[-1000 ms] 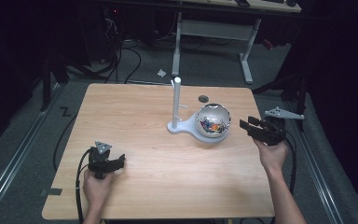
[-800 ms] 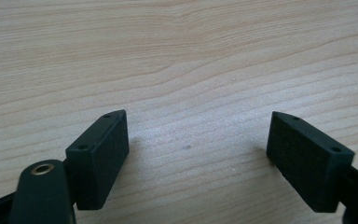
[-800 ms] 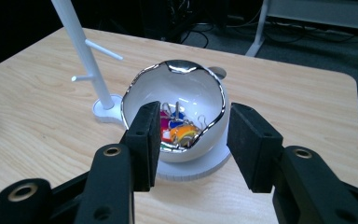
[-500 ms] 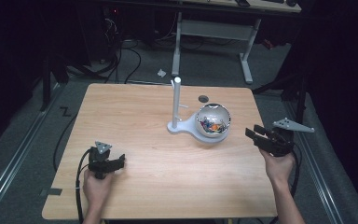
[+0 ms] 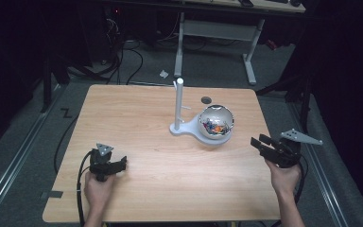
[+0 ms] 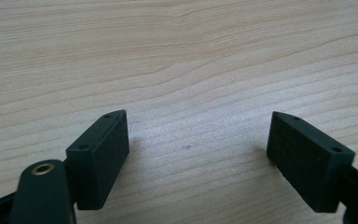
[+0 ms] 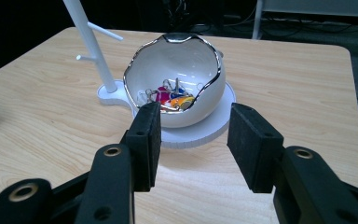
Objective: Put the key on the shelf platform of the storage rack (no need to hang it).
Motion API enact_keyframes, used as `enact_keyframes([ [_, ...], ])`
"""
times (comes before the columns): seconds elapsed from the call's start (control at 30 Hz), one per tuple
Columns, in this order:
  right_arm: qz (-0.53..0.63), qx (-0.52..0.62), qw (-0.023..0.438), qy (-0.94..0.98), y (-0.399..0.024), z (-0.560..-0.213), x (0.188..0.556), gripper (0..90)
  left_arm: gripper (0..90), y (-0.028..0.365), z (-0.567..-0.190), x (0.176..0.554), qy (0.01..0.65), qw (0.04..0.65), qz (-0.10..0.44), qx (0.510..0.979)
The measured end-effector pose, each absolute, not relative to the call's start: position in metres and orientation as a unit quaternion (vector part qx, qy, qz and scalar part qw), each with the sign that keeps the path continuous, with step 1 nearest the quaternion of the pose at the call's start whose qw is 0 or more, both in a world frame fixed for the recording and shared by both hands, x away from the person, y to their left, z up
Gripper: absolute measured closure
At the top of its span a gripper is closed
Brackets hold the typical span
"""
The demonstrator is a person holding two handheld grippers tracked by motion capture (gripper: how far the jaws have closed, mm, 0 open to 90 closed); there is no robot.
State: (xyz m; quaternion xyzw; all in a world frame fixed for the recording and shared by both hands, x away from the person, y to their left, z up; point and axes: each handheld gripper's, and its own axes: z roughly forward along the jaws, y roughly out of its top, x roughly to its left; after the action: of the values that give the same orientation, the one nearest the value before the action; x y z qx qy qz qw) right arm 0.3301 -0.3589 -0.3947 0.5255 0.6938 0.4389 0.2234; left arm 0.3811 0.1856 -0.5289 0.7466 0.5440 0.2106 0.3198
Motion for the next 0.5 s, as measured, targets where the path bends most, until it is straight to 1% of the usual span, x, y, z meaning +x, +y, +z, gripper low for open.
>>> enact_keyframes([
  [0.23,0.446,0.528,0.220,0.688,-0.357,-0.404,0.324,54.1,21.2,0.186,-0.529,0.381,0.544,0.320,0.211,0.747],
  [0.5,0.450,0.529,0.206,0.689,-0.348,-0.416,0.325,54.1,21.2,0.186,-0.529,0.381,0.544,0.320,0.211,0.747],
])
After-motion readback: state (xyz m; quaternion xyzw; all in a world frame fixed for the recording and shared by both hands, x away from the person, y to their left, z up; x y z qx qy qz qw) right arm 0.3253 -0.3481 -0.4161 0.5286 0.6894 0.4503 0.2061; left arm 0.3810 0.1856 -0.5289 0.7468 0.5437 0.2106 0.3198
